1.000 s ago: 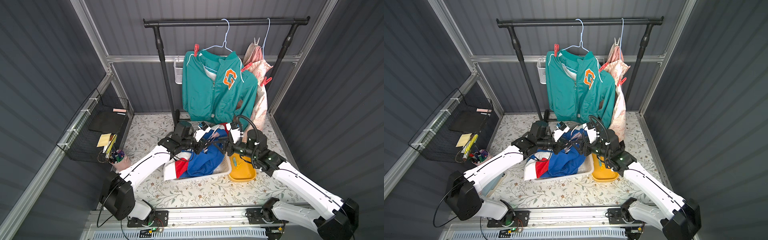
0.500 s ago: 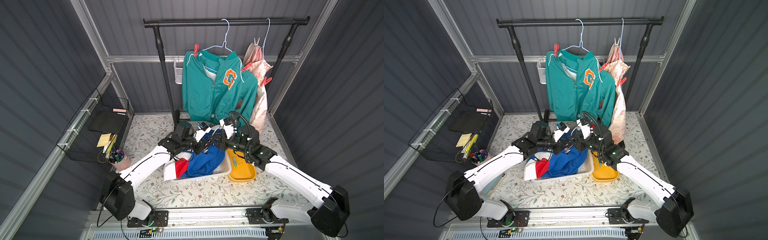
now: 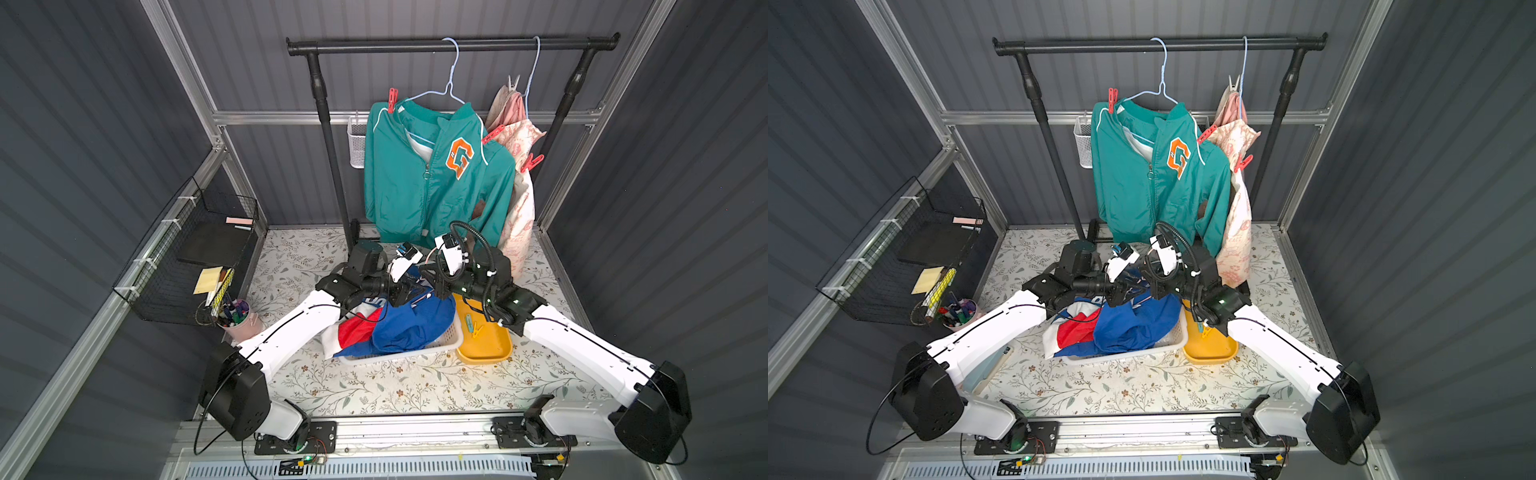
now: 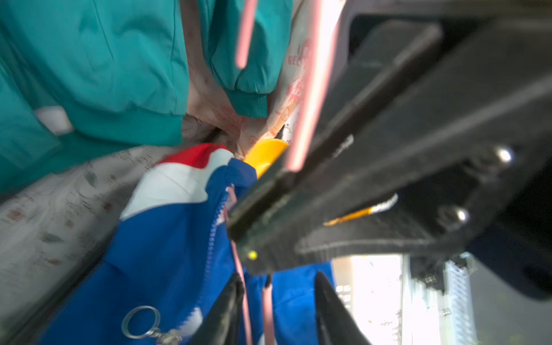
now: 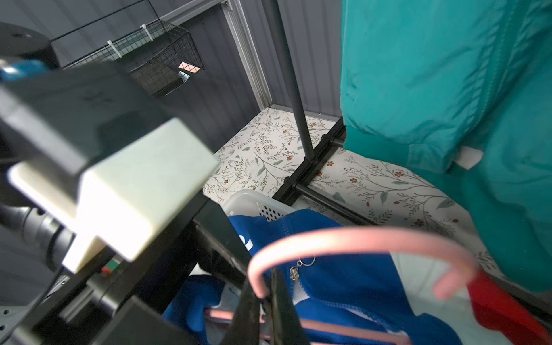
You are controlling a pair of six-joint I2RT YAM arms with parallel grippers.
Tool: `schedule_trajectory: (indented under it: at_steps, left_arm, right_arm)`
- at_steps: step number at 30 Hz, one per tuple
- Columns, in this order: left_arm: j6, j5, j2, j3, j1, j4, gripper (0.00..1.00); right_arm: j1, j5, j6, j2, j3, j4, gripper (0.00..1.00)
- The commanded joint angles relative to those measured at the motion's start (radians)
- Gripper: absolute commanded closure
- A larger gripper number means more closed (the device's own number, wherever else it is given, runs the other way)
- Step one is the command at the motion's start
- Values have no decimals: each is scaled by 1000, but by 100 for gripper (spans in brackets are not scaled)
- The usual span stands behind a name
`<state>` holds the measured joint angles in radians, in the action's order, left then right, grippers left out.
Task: Remove the clothespins securing jackets to the hanger
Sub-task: Pick up the hanger from the basket.
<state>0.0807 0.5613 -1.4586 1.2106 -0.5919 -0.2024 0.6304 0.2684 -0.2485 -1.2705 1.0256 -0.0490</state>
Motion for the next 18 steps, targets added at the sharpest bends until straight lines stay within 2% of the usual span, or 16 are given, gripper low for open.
schedule_trajectory:
  at_steps: [1, 6, 8, 13, 18]
  left_arm:
    - [23, -65, 51, 53, 1, 0, 39]
    - [36, -125, 140, 60, 3, -27, 21]
    - [-6, -180, 192, 51, 2, -35, 14]
    - [-21, -396, 274, 34, 2, -144, 9]
    - [-69, -498, 350, 6, 4, -240, 9]
  right_arm:
    - [4, -46, 5, 18, 27, 16, 100]
    - [-9, -74, 40, 19, 55, 58, 100]
    - [-27, -69, 42, 14, 70, 71, 100]
    - [-123, 3, -1, -1, 86, 55, 100]
    - [-196, 84, -5, -22, 132, 52, 100]
